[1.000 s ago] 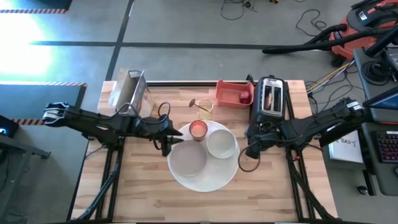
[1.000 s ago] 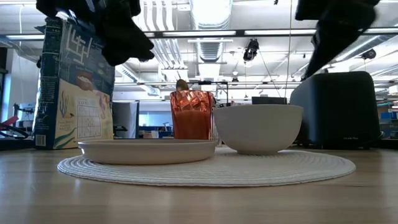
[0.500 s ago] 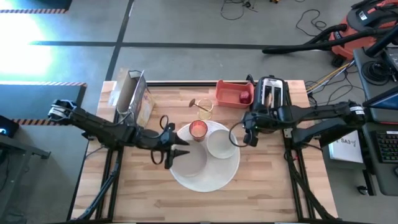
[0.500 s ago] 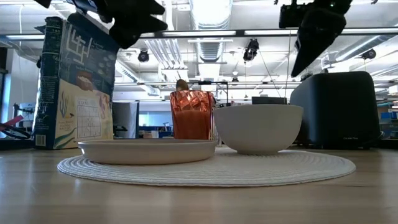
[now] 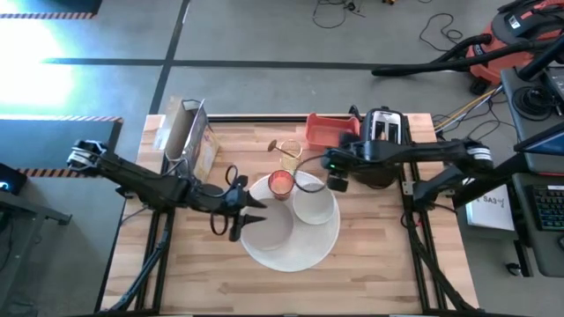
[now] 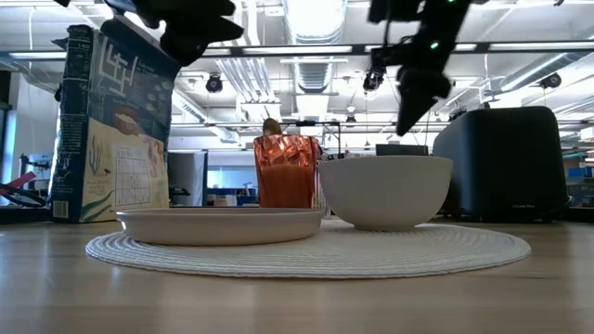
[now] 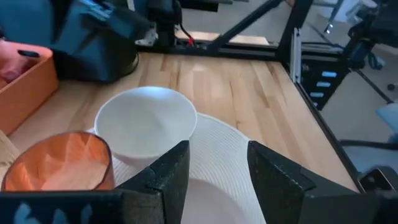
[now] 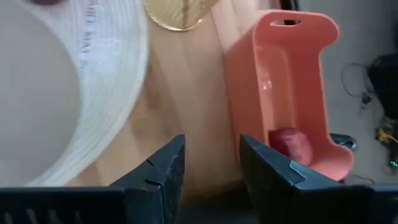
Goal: Arrange a breakfast setting
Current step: Move the orange bin with the red apple to the bottom right of the table
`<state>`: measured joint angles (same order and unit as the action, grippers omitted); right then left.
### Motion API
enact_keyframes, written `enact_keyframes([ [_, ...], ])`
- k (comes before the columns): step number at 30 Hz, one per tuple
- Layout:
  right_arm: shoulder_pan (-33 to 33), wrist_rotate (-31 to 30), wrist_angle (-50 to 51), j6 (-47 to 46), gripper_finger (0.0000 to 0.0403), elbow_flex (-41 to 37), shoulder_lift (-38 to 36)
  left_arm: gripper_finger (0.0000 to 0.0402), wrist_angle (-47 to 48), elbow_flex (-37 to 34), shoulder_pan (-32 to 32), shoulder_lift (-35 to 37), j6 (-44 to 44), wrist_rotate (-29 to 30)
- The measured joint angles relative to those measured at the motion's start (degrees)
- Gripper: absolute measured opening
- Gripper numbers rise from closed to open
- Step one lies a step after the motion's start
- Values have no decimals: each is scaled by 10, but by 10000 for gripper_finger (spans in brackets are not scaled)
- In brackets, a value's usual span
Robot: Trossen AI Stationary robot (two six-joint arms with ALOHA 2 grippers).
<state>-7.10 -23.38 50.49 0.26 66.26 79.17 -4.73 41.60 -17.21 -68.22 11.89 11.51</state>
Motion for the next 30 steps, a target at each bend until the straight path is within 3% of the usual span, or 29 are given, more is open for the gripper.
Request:
enact_keyframes([
  [5,-38,24,20,9,129,57,70,146,30,-12,0,30,5,-1],
  [10,-109,162,31,40,145,92,113,146,31,-38,0,52,8,-8],
  [12,-140,190,36,46,156,102,124,146,19,-52,0,60,15,-17],
  [20,-211,194,38,73,193,124,140,146,-50,-104,0,78,33,-27],
  [30,-242,189,45,79,195,124,191,146,-51,-107,0,81,35,-25],
])
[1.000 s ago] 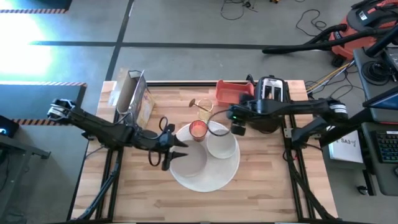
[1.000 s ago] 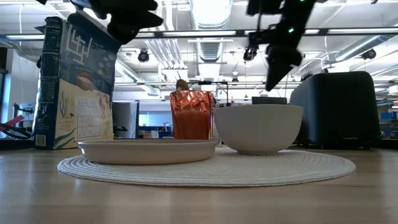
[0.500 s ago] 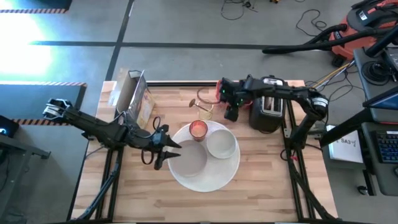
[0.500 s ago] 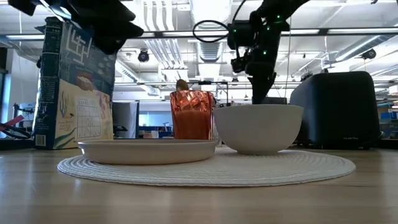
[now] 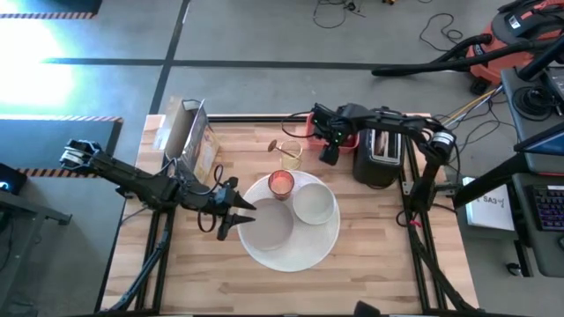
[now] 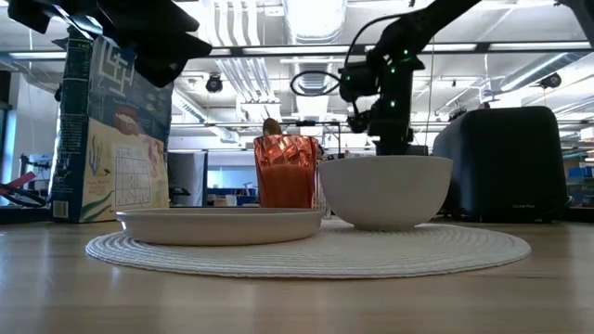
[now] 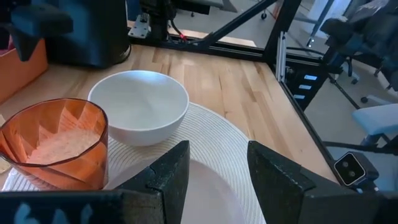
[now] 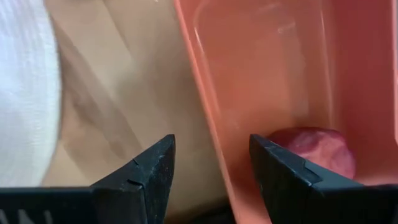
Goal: Arrange a breakfast setting
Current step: Move the orange bin with the red apple to the bottom right of the table
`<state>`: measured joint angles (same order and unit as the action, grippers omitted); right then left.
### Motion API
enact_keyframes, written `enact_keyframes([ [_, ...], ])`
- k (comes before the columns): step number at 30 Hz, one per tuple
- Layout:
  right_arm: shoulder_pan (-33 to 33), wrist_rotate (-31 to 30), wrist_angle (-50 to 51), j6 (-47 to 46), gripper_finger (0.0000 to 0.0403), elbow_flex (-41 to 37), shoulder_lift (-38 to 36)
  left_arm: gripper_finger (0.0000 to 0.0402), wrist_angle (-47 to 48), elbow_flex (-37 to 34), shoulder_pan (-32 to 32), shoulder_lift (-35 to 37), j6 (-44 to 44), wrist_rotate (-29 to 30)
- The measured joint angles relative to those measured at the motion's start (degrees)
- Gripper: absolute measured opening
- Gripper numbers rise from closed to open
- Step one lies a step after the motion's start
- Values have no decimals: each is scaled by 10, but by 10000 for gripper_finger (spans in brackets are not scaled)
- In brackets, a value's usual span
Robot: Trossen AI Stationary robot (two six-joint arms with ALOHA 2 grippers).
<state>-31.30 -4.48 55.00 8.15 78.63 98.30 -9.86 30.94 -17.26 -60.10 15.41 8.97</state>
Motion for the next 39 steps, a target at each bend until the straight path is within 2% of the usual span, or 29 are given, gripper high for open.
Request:
enact_keyframes([
  [9,-8,-1,-16,18,193,0,21,146,-1,1,0,0,1,1],
  [14,-10,-2,-19,25,180,0,24,146,-3,1,0,1,1,1],
  [19,-17,-1,-19,26,148,0,24,146,-3,1,0,1,1,1],
  [33,-29,5,-17,35,26,-1,24,146,-3,1,0,1,1,1],
  [39,-30,32,-17,43,9,-1,23,146,-2,1,0,1,1,1],
])
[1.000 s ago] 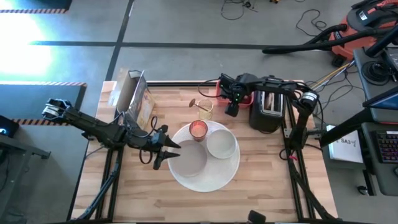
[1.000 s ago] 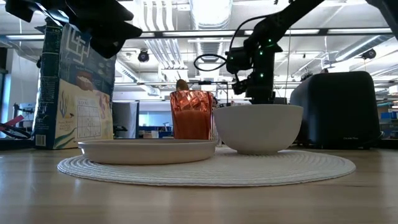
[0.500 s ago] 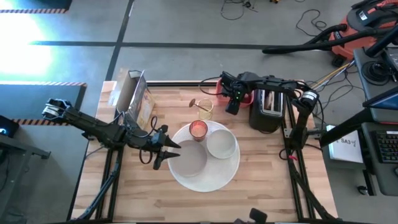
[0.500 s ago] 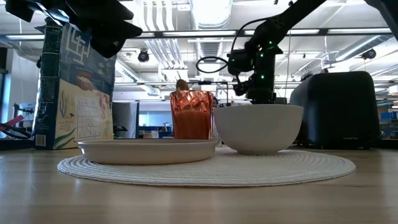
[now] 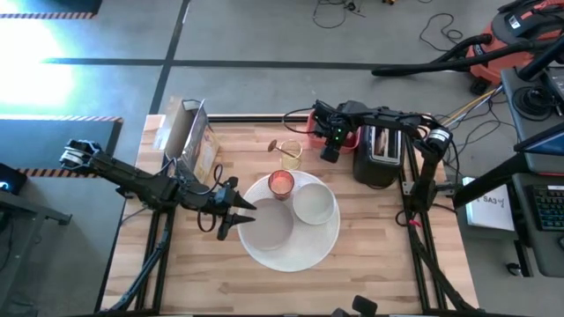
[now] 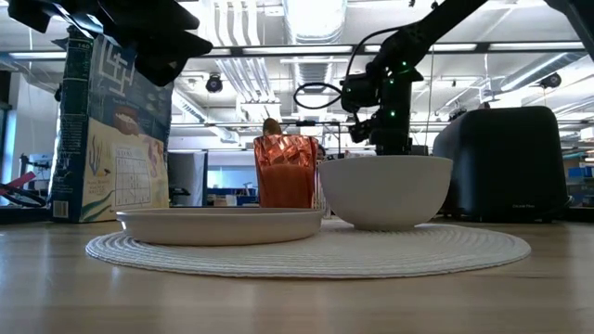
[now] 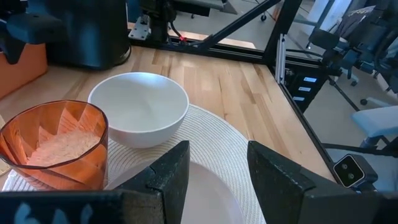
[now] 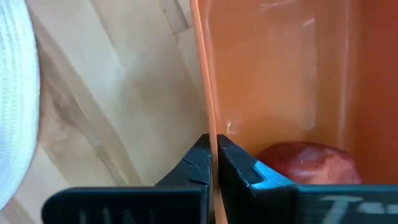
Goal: Arrange a breakfast setting
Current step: Move the orange bin with the red apple to the bottom right of the table
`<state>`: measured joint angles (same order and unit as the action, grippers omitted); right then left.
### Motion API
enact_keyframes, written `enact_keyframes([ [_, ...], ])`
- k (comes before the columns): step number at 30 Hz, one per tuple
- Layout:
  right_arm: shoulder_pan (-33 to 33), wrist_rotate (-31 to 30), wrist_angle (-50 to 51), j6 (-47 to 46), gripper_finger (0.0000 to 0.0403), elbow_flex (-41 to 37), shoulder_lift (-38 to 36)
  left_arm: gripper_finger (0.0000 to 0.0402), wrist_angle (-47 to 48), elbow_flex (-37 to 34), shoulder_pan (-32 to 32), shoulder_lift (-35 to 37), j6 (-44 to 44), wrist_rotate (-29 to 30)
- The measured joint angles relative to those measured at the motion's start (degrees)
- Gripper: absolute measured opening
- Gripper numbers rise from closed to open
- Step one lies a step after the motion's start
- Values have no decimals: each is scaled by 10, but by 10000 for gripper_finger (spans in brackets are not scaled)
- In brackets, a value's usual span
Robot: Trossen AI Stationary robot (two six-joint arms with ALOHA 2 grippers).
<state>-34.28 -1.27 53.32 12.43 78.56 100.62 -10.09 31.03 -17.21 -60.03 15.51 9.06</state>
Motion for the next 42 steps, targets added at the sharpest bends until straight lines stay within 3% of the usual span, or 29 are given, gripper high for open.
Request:
enact_keyframes([
  [10,0,2,15,-4,9,8,-1,146,2,0,0,0,0,0],
  [23,4,0,81,-6,8,99,-3,146,4,0,0,0,0,0],
  [33,30,1,107,-5,8,116,-4,146,4,0,0,0,0,-2],
  [42,44,-3,160,-11,8,192,-4,146,2,0,0,0,0,-6],
])
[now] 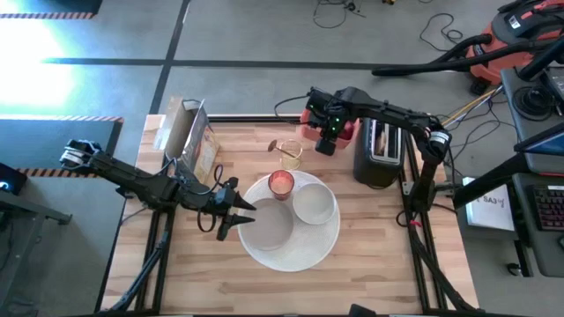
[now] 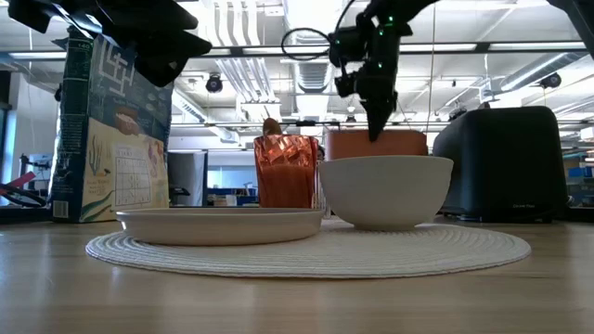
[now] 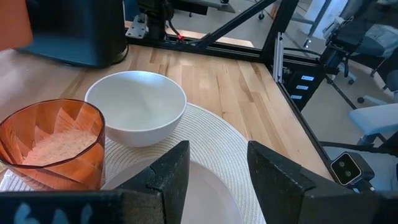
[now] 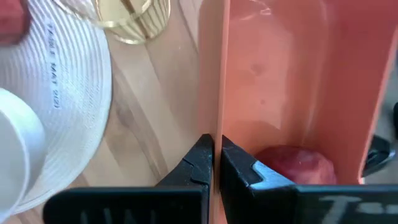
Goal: Arrange a breakfast setting
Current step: Move the orange bin with the red apple to the bottom right of the table
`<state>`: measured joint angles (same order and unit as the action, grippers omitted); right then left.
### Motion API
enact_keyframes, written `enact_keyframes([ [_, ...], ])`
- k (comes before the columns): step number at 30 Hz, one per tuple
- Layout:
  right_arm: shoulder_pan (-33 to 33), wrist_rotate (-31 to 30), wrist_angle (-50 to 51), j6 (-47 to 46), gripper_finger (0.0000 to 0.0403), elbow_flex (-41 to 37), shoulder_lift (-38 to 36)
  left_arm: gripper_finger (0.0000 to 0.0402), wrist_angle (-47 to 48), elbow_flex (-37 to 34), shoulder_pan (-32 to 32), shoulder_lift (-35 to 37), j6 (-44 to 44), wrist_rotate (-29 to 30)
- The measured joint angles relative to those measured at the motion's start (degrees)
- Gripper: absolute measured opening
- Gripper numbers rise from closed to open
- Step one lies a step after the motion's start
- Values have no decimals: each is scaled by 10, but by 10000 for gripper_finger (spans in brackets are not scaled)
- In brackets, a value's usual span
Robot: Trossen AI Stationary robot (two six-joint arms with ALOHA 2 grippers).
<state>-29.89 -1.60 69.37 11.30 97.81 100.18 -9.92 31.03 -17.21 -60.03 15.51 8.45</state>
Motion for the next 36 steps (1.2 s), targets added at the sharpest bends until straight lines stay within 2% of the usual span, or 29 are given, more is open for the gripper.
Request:
enact_keyframes([
  [8,22,-12,63,-36,8,82,0,146,0,0,0,0,0,0],
  [14,67,-15,126,-76,8,130,0,146,-2,0,0,0,-11,-1],
  [21,147,-14,158,-127,8,164,0,146,-5,0,0,0,-16,-1],
  [28,236,-14,205,-203,8,169,0,146,-16,0,0,0,-16,-1],
  [36,342,-14,207,-312,8,166,-11,146,-33,0,-2,-6,-16,-1],
])
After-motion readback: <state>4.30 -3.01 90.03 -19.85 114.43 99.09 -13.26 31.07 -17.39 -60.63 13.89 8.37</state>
